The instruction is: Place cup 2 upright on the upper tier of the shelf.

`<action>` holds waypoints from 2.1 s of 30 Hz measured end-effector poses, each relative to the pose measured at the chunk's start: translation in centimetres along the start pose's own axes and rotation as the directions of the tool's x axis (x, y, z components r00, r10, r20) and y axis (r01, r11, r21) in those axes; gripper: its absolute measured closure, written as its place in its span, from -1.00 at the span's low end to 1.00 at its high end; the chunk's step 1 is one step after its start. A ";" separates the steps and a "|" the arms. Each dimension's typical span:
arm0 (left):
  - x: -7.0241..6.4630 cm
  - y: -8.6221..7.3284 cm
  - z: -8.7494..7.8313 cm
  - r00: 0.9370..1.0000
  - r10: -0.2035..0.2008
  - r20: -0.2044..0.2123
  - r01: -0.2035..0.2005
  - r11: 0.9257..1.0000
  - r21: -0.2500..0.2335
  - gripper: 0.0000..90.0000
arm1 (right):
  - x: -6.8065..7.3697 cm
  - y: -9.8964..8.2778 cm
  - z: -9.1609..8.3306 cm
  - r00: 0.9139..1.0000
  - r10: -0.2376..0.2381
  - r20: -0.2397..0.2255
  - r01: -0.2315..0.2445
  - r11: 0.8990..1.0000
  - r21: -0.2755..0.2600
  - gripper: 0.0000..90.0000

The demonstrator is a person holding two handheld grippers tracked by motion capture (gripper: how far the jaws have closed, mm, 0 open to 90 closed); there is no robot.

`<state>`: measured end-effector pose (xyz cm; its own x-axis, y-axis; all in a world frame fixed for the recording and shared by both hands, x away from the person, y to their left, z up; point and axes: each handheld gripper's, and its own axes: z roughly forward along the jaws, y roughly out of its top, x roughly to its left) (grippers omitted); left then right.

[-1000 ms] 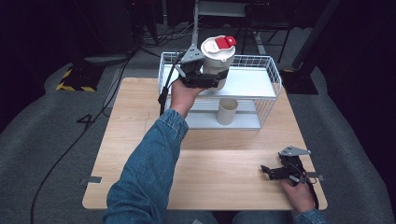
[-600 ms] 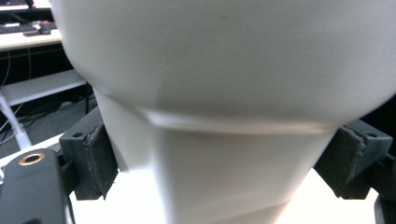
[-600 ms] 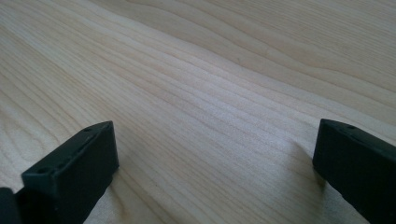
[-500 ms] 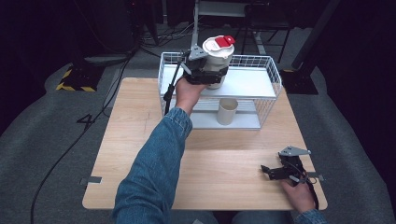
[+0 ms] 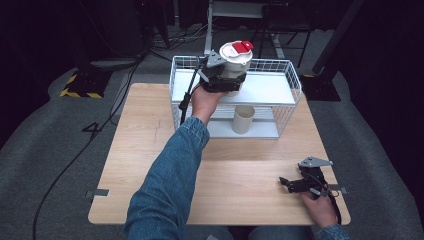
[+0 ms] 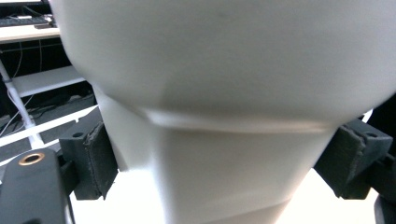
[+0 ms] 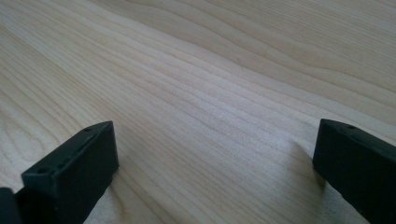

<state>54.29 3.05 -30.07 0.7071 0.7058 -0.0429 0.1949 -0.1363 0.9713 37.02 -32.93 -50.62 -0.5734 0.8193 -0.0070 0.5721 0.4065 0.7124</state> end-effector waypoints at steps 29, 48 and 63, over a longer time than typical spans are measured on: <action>0.4 0.4 -0.5 0.999 -0.027 -0.021 0.027 1.000 -0.012 -0.98 | 0.0 0.0 0.0 1.000 0.002 0.000 -0.002 1.000 0.001 -1.00; -0.3 0.4 -5.0 0.999 0.001 0.044 -0.001 1.000 0.005 -1.00 | 0.0 0.0 0.0 1.000 0.001 -0.001 -0.001 1.000 0.003 -1.00; -2.5 -0.4 -11.6 0.995 0.026 0.098 -0.024 1.000 -0.016 -1.00 | 0.0 0.0 0.0 1.000 0.001 -0.001 -0.001 1.000 0.003 -1.00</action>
<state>44.54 9.39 -27.63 0.7751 0.6306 -0.0403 0.1665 -0.1423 0.9757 37.01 -32.93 -50.61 -0.5735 0.8192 -0.0058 0.5743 0.4071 0.7103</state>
